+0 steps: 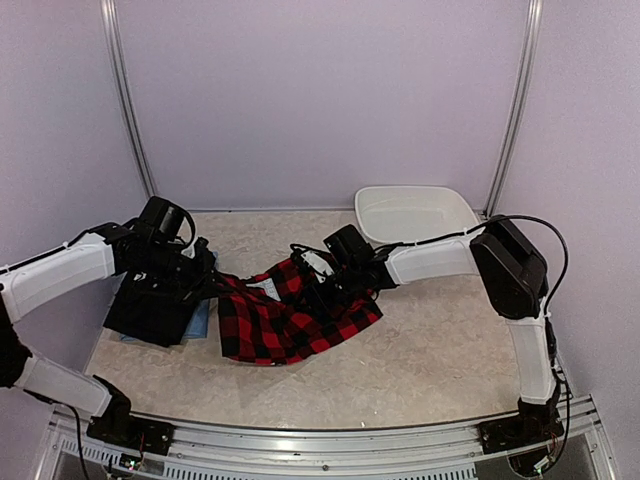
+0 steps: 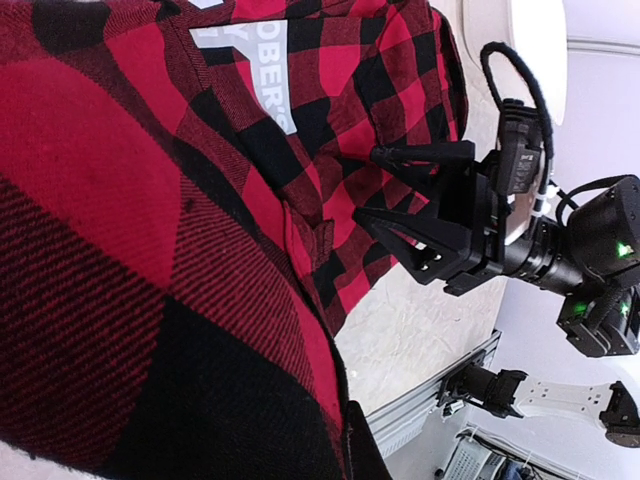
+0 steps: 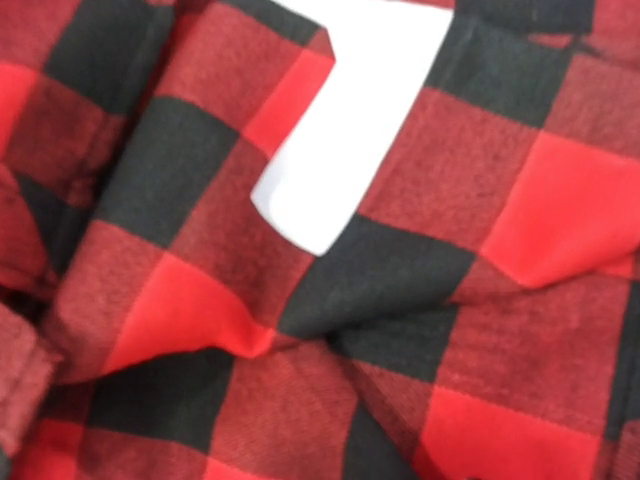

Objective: Fold and stack the long sleeve shirts
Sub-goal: Fold the 2/3-rectangle-folded shirt at the center of the board.

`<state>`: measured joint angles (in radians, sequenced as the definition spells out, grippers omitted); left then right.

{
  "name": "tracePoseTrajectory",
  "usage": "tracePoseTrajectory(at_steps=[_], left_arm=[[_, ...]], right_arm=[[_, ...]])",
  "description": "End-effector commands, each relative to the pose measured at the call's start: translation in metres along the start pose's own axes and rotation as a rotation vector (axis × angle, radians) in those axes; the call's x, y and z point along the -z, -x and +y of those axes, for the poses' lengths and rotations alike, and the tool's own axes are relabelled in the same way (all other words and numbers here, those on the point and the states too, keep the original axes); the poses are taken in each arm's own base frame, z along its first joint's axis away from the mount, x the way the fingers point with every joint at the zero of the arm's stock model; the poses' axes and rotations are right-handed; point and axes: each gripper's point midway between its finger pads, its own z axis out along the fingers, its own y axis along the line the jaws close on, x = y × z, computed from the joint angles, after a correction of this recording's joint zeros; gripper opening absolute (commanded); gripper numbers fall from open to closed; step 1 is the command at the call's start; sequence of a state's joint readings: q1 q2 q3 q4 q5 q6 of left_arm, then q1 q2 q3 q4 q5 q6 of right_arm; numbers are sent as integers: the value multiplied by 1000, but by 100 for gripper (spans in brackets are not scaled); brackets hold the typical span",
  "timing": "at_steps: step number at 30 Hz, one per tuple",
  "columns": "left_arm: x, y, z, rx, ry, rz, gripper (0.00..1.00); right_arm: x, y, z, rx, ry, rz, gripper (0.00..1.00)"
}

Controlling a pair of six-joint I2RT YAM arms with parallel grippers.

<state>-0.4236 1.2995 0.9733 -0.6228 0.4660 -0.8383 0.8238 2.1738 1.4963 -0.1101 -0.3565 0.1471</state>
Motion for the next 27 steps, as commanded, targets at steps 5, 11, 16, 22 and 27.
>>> tracePoseTrajectory(at_steps=[5, 11, 16, 22, 27], left_arm=[[-2, 23, -34, 30, -117, -14, 0], [-8, 28, -41, 60, -123, 8, 0], [-8, 18, -33, 86, -67, 22, 0], [-4, -3, -10, 106, -12, 58, 0], [9, -12, 9, 131, 20, 70, 0]], right_arm=[[-22, -21, -6, -7, 14, 42, 55], [-29, -31, -1, 0, 3, 60, 53], [-30, -37, 15, -8, 22, 57, 52], [-39, -47, 40, -15, 57, 67, 52], [-47, -54, 70, -22, 106, 84, 51]])
